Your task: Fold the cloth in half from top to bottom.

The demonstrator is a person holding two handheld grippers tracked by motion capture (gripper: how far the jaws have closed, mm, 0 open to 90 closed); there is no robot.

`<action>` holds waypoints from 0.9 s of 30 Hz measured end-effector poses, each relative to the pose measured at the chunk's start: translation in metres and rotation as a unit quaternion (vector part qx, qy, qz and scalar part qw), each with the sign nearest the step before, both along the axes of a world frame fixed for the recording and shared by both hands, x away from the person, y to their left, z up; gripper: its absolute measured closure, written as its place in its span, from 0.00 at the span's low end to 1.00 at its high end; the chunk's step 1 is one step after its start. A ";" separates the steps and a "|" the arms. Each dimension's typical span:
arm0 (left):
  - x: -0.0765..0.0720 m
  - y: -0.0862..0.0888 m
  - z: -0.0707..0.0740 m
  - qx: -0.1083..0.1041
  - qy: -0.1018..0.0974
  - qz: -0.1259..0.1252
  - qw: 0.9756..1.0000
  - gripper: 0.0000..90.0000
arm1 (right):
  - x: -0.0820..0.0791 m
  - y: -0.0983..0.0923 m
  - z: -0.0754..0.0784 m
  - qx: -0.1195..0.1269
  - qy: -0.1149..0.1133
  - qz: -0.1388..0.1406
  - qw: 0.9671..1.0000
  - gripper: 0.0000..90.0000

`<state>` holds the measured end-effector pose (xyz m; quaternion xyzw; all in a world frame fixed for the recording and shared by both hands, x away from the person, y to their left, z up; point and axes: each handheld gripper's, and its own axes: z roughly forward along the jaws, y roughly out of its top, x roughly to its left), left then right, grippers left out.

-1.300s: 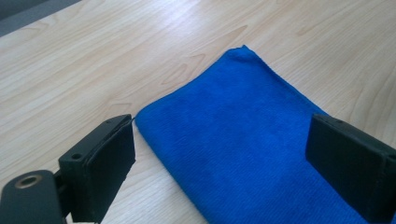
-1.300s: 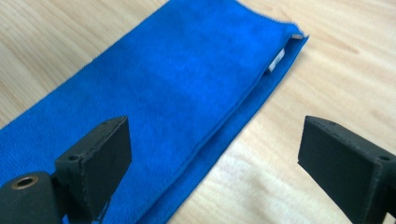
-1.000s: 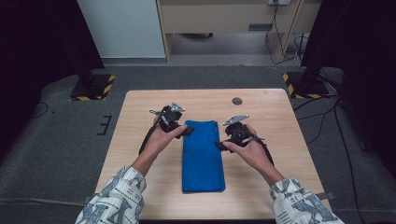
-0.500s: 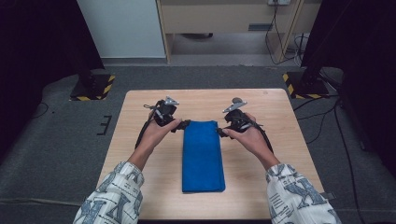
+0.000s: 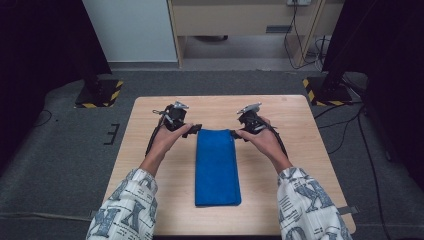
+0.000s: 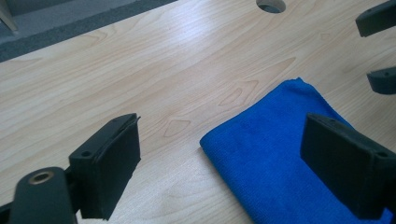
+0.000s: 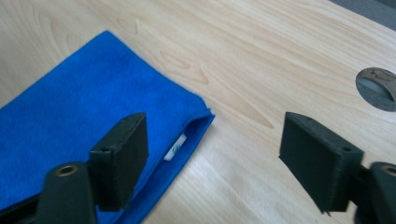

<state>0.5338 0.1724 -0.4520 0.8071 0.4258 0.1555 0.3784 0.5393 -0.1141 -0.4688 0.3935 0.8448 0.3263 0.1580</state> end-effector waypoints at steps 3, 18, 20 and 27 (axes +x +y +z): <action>0.004 0.000 -0.003 0.004 0.000 0.002 1.000 0.16 | 0.006 0.002 -0.003 -0.007 0.012 -0.001 1.000 0.28; 0.011 -0.004 -0.018 0.020 0.026 0.001 0.999 0.24 | 0.021 0.007 -0.010 0.015 0.030 -0.021 0.999 0.55; 0.011 -0.006 -0.019 0.017 0.027 -0.003 0.999 0.25 | 0.023 0.007 -0.012 0.020 0.033 -0.021 0.999 0.55; 0.011 -0.011 -0.025 0.017 0.034 -0.008 0.999 0.25 | 0.027 0.013 -0.025 0.028 0.050 -0.020 0.998 0.53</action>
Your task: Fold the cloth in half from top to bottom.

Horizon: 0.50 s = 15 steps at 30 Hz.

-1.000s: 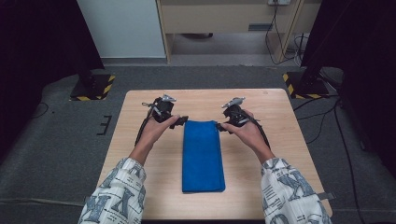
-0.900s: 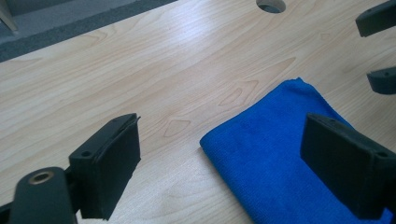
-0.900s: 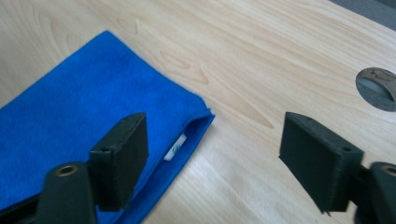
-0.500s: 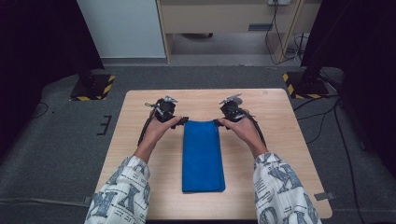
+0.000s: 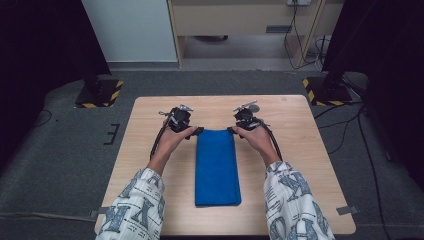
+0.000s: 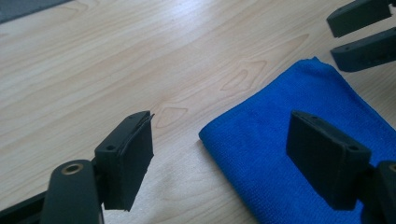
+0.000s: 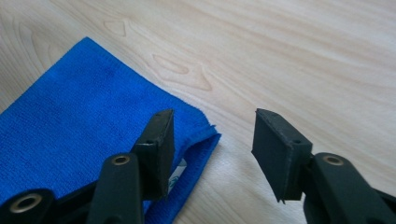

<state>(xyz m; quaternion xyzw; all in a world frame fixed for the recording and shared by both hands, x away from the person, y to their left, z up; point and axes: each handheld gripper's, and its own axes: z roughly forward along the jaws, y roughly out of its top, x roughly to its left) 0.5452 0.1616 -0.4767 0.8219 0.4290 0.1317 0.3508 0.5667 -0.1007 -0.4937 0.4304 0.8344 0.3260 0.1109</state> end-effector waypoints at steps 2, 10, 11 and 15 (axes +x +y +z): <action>0.000 -0.001 -0.002 0.003 0.005 -0.001 1.000 0.25 | 0.001 0.003 -0.004 -0.002 0.008 0.000 1.000 0.50; -0.006 0.000 -0.012 0.001 0.009 0.001 1.000 0.26 | 0.006 0.007 -0.020 -0.008 0.026 0.000 1.000 0.48; -0.006 0.000 -0.014 0.001 0.009 0.001 1.000 0.26 | 0.006 0.008 -0.022 -0.010 0.030 0.000 0.999 0.48; -0.003 0.001 -0.019 0.007 0.013 0.005 1.000 0.26 | 0.006 0.010 -0.024 -0.009 0.029 -0.003 1.000 0.49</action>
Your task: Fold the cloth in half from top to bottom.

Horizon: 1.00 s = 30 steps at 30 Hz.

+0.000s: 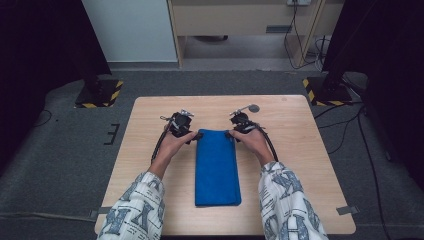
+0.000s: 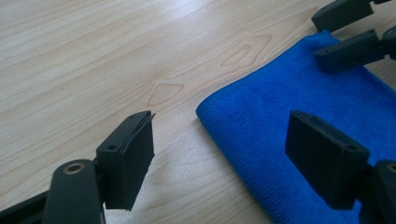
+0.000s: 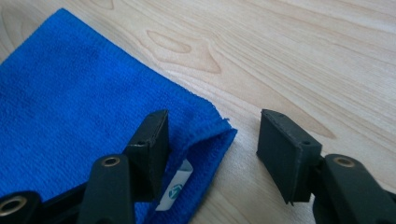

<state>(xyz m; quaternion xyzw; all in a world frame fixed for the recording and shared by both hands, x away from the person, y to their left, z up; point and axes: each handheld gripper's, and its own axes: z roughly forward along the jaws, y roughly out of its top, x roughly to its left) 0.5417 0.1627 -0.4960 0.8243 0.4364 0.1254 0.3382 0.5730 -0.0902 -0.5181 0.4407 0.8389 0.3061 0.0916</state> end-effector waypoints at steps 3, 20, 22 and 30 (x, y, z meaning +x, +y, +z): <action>0.003 -0.001 -0.005 0.000 -0.001 0.003 1.000 0.27 | -0.001 0.001 -0.001 0.004 -0.004 0.002 1.000 0.57; 0.010 -0.012 -0.025 0.016 -0.001 0.017 1.000 0.36 | -0.008 0.008 -0.003 0.008 -0.027 0.010 1.000 0.95; 0.011 -0.011 -0.027 0.019 0.002 0.020 1.000 0.38 | -0.009 0.007 -0.004 0.012 -0.030 0.008 0.999 0.95; 0.010 -0.009 -0.027 0.014 -0.006 0.008 1.000 0.63 | -0.010 0.006 -0.004 0.019 -0.033 0.005 0.999 0.96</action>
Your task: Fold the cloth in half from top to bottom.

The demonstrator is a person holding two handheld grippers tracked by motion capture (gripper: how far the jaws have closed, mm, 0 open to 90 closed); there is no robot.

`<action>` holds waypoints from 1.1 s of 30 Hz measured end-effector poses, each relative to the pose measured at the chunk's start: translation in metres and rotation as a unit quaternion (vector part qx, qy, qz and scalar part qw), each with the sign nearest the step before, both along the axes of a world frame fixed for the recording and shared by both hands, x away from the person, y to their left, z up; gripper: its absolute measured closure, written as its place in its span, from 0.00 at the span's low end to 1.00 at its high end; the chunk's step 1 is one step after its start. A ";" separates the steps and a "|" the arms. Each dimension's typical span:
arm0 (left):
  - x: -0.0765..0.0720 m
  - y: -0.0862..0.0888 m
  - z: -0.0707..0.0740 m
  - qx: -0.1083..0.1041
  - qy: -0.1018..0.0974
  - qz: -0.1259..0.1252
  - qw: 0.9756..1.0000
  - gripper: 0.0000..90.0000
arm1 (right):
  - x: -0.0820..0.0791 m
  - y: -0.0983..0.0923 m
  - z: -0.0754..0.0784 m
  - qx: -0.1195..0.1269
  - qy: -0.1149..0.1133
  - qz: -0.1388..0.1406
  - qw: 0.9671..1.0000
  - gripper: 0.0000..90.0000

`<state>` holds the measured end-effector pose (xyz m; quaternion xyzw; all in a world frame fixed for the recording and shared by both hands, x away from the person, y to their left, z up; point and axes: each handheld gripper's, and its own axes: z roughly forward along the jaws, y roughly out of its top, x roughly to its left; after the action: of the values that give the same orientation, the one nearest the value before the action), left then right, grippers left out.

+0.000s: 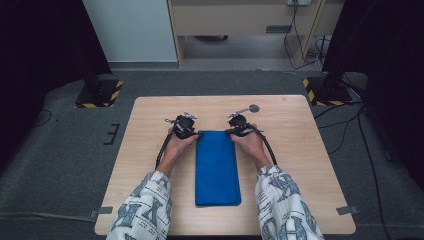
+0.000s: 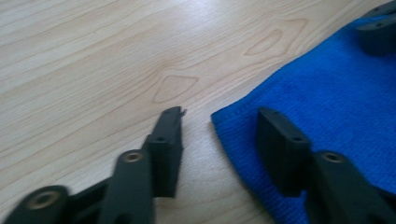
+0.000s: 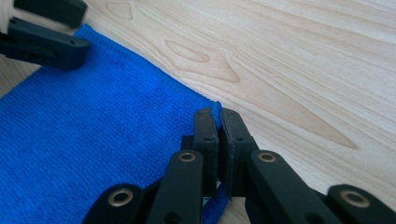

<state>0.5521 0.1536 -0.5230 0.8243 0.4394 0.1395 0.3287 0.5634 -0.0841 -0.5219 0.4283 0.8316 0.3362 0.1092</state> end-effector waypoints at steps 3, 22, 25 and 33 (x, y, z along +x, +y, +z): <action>-0.004 -0.003 -0.001 -0.013 -0.001 -0.013 1.000 0.83 | -0.001 -0.001 0.001 0.001 -0.004 0.002 1.000 0.97; -0.018 -0.002 0.040 -0.046 -0.046 -0.007 0.998 0.97 | -0.016 -0.006 0.040 0.013 -0.046 0.012 0.999 0.97; -0.018 -0.004 0.046 -0.043 -0.053 -0.010 0.998 0.98 | -0.016 -0.010 0.048 0.020 -0.052 0.009 0.998 0.97; -0.019 -0.012 0.064 -0.048 -0.076 -0.012 0.996 0.98 | -0.016 -0.016 0.065 0.024 -0.065 -0.003 0.998 0.97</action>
<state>0.5327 0.1418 -0.4593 0.7998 0.4096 0.1764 0.4017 0.5470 -0.1005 -0.4571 0.4103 0.8133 0.3829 0.1534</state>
